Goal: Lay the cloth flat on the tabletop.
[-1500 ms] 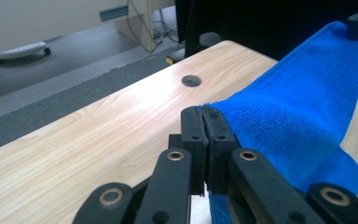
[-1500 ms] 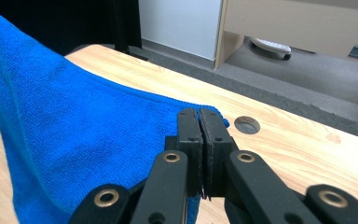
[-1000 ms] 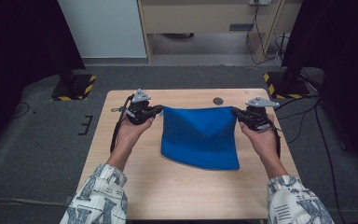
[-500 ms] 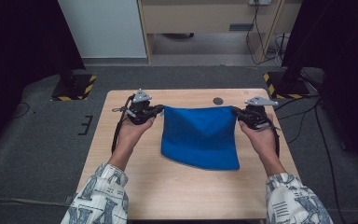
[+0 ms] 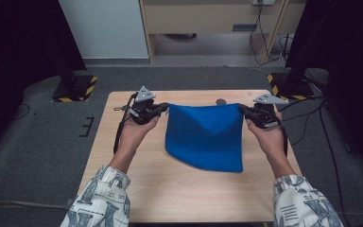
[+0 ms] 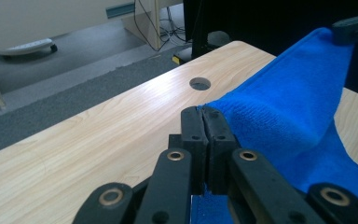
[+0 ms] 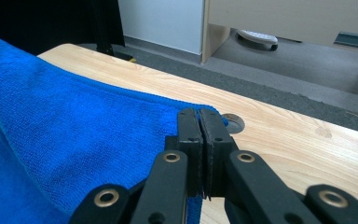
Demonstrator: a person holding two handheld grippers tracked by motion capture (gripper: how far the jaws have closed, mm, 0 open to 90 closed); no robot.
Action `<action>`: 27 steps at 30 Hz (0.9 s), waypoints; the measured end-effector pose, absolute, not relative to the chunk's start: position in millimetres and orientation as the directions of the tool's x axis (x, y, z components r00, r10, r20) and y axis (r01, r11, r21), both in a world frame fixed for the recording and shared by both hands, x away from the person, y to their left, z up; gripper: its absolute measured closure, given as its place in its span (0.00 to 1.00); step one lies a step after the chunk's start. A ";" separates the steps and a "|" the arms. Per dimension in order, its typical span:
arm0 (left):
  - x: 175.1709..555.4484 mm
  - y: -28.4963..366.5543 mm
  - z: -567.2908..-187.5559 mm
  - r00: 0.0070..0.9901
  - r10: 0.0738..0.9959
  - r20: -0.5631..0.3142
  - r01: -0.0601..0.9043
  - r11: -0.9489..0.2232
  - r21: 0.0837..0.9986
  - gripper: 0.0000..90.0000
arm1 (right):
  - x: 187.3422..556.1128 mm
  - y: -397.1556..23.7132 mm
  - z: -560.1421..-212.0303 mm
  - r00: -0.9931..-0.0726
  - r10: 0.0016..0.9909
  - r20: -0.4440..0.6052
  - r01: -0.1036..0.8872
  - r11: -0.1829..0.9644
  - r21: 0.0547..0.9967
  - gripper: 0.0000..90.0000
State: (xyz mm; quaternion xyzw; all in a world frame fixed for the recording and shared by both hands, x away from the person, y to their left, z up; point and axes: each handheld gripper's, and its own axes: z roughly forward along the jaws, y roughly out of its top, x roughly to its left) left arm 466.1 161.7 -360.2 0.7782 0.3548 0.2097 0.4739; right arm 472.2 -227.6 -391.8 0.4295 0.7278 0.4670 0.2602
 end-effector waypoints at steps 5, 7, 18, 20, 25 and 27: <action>467.2 157.8 -356.0 0.659 0.752 -0.001 0.350 -0.305 0.886 0.98 | 475.3 -230.0 -392.2 -0.487 0.873 0.023 0.386 0.192 0.902 0.98; 468.2 157.4 -354.8 0.657 0.754 -0.002 0.354 -0.306 0.884 0.98 | 477.8 -230.7 -392.0 -0.484 0.874 0.028 0.389 0.187 0.902 0.98; 463.3 158.3 -346.2 0.653 0.758 0.004 0.344 -0.302 0.889 0.98 | 486.2 -225.0 -382.4 -0.489 0.872 0.017 0.375 0.192 0.907 0.98; 463.6 159.4 -346.1 0.651 0.759 0.006 0.345 -0.303 0.888 0.98 | 486.2 -223.9 -382.4 -0.492 0.870 0.014 0.374 0.197 0.906 0.98; 472.2 160.7 -349.5 0.641 0.767 0.010 0.355 -0.309 0.882 0.98 | 488.8 -222.5 -384.9 -0.486 0.874 0.011 0.379 0.200 0.903 0.98; 478.6 161.6 -351.6 0.633 0.774 0.011 0.363 -0.309 0.879 0.98 | 492.1 -222.1 -386.7 -0.481 0.877 0.008 0.382 0.201 0.902 0.98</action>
